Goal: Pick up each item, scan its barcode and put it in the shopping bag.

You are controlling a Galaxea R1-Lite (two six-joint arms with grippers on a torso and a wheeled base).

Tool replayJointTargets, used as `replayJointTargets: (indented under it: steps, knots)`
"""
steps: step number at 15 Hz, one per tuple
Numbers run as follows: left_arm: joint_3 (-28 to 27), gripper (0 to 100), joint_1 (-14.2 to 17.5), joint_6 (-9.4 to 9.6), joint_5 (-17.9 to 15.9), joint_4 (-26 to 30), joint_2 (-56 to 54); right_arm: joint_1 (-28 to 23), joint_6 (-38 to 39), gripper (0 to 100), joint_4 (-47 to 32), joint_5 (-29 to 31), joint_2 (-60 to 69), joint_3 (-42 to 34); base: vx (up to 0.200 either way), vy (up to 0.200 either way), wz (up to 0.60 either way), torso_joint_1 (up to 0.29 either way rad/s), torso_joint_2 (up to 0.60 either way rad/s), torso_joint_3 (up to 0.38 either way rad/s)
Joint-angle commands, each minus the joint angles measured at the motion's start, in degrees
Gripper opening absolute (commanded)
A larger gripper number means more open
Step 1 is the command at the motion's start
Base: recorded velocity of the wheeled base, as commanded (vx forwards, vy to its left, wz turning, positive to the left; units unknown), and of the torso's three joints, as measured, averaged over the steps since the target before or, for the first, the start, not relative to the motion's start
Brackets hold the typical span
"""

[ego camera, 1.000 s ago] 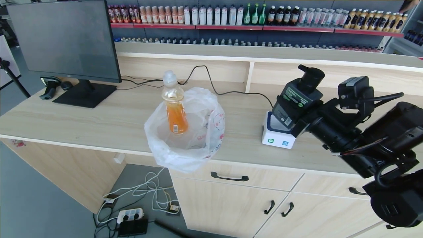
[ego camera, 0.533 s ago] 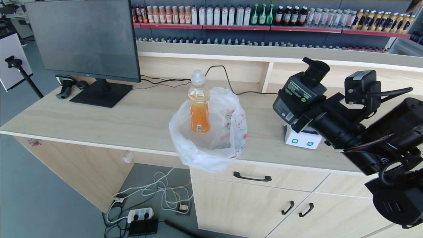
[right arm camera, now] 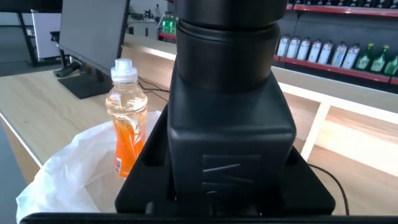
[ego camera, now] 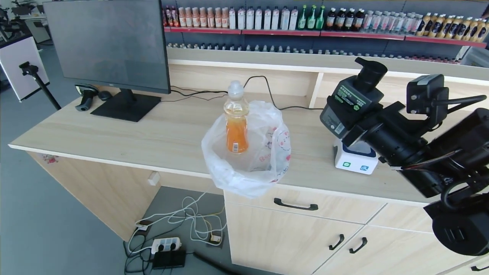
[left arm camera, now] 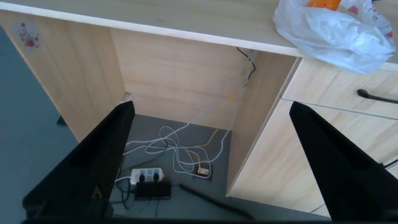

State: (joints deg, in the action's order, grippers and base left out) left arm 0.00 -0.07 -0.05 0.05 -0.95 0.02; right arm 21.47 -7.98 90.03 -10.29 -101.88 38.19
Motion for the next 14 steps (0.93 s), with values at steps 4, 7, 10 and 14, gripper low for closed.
replayJointTargets:
  steps: [4, 7, 10, 14]
  knots:
    - [0.0, 100, 0.0, -0.04, 0.0, 0.0, 0.0, -5.7, 0.2, 0, 0.0, 0.0, -4.5, 3.2, 0.000, 0.000, 0.00, 0.000, 0.00, 0.000]
    - [0.0, 100, 0.0, -0.04, 0.0, -0.1, 0.0, -5.6, 0.6, 0, 0.0, 0.0, -7.1, 5.2, 0.000, 0.000, 0.00, 0.000, 0.00, 0.000]
    - [0.0, 100, 0.0, 0.05, 0.0, -0.2, 0.0, -6.0, 2.3, 0, 0.0, -0.1, -11.9, 7.9, 0.000, 0.000, 0.00, 0.000, 0.00, 0.000]
    - [0.0, 100, 0.1, 0.14, 0.0, -0.4, 0.0, -6.0, 4.2, 0, 0.0, 0.0, -18.4, 13.2, 0.000, 0.000, 0.00, 0.000, 0.00, 0.000]
